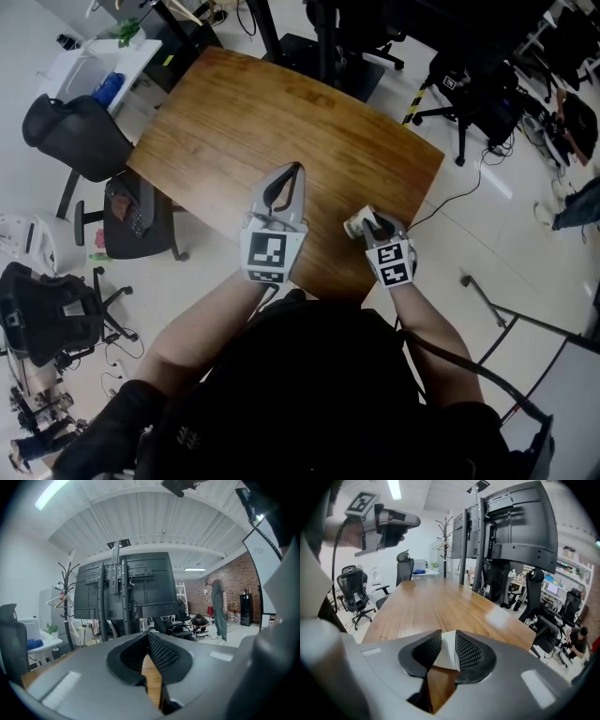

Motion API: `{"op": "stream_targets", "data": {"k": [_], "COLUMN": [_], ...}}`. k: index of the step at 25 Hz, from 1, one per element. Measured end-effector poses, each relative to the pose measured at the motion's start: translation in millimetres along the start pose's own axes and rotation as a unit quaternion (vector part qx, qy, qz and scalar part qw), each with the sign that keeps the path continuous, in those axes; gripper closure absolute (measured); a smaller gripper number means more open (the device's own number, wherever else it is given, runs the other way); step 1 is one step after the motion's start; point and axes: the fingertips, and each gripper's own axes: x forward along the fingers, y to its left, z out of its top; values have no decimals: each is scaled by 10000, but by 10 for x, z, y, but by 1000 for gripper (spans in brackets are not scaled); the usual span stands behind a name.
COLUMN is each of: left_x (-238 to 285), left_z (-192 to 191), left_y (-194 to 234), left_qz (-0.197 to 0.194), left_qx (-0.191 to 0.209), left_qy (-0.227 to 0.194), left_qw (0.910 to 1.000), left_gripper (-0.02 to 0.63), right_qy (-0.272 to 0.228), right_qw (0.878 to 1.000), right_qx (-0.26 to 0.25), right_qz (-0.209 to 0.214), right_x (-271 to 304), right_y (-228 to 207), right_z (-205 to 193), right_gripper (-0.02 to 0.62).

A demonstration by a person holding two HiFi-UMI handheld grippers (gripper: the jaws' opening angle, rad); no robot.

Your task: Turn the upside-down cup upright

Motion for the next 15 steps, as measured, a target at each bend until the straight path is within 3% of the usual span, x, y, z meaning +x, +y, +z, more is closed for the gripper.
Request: {"op": "stream_targets", "data": {"k": [9,15], "left_x": [-3,-13], "left_z": [50,173], "left_y": [-12,27], "left_qz": [59,107], "left_qx": [-234,-315], "left_qy": [-83,-229], "left_qw": [9997,9992], "left_gripper": [606,606], "right_qy": [132,311], "right_qw": [9942,9907], "right_qx": [-1065,-1320], "right_qz": [44,78], "right_x": [-68,-10], "right_y": [193,287], "right_z": [193,117], "right_gripper": [559,581]}}
